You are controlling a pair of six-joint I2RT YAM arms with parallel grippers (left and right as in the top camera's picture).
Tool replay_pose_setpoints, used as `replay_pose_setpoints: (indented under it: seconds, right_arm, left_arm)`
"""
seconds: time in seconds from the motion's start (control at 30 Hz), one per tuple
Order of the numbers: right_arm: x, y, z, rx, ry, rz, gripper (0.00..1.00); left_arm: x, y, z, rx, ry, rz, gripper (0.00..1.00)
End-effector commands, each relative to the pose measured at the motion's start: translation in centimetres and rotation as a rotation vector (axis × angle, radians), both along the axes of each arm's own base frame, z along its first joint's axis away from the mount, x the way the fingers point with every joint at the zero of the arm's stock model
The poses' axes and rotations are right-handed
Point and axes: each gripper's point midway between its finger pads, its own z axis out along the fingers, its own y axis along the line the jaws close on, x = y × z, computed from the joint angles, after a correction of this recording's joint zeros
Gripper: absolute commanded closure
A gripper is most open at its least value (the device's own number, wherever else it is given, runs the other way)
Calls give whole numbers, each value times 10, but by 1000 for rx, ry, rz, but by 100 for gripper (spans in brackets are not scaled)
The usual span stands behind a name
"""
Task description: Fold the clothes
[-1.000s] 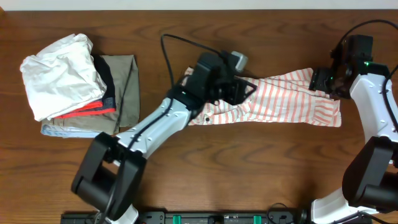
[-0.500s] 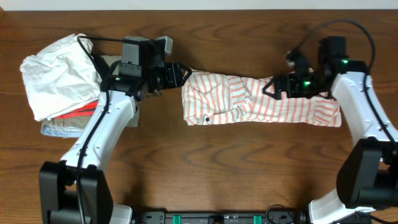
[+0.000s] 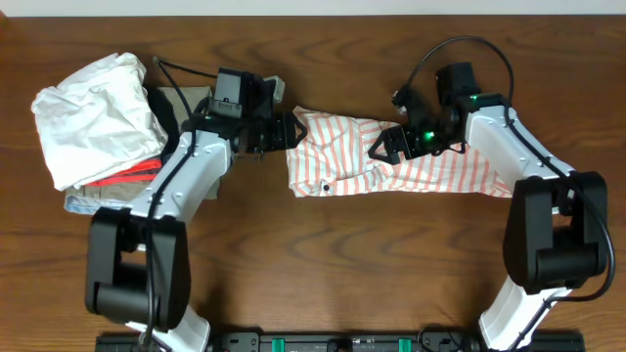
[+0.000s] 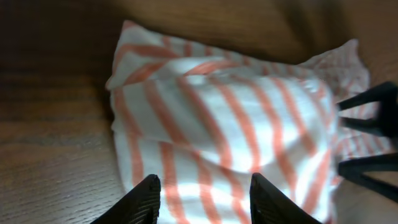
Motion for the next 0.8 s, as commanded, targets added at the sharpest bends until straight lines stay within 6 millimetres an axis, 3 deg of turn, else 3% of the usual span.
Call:
replay_pose_setpoints:
  seconds: [0.0,0.1,0.17,0.27,0.37,0.43,0.77]
  right_arm:
    - [-1,7,1,22,3,11,38]
    - [0,5,1,23,4,4,87]
    - [1,2,2,28,6,-3,98]
    - [1,-3,2,28,15,-15,93]
    - [-6,-2,2,44,47,-11,62]
    - [-10,0,2,46,61,-5,52]
    - [-19,13,-10,31,89,39,52]
  left_arm:
    - [-1,4,-17,37,24,-7,53]
    - [-2,4,-27,43,49,-7,53]
    - [-3,5,-33,45,63,-7,52]
    - [-6,5,-42,51,92,-7,53]
    - [-8,6,-43,53,101,-8,53]
    - [-7,6,-43,53,100,-7,53]
    - [-8,6,-43,53,101,-7,53]
